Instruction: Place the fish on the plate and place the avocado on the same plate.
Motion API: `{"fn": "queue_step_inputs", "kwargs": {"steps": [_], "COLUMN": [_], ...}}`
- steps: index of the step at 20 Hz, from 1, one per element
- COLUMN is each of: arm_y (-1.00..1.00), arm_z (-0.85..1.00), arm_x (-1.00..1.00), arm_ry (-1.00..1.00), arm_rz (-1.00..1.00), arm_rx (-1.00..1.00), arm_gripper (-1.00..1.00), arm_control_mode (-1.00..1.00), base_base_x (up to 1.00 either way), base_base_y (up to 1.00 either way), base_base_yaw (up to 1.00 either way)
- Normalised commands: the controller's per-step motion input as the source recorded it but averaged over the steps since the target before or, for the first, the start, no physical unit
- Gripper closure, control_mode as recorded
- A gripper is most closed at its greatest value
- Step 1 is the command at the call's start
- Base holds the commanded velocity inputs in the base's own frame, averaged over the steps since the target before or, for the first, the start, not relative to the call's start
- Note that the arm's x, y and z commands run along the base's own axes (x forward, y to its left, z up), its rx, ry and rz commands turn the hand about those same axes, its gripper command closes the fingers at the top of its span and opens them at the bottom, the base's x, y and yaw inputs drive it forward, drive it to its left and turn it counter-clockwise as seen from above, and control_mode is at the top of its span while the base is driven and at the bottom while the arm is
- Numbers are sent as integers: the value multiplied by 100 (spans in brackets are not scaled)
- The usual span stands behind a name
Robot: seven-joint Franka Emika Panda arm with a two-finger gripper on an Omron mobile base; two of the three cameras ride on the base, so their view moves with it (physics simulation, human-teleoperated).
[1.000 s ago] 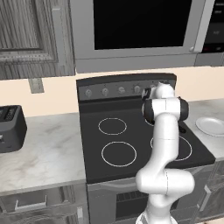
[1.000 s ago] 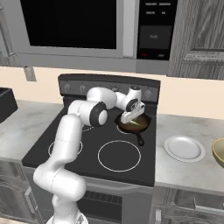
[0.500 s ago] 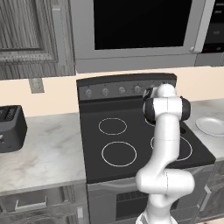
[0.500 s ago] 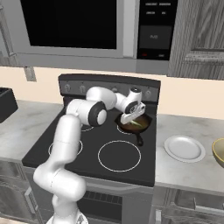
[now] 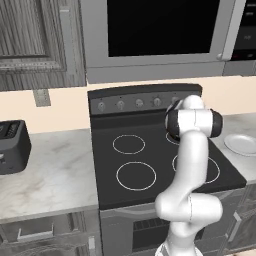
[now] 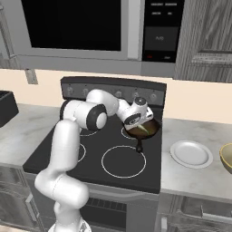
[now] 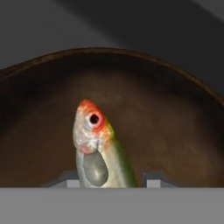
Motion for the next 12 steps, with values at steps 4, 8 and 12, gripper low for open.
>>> {"fn": "queue_step_inputs", "kwargs": {"steps": [4,8,12], "arm_y": [-20,-11,-3], "arm_z": [39,66,58], "arm_x": [-13,-11,-24], "arm_ry": [0,0,-3], "arm_rz": [-18,-13,-10], "arm_rx": [18,16,11], "arm_gripper": [100,100,100], "arm_control_mode": [-100,-100,-100], "base_base_x": [0,0,0], "base_base_y": [0,0,0], "base_base_yaw": [0,0,0]}}
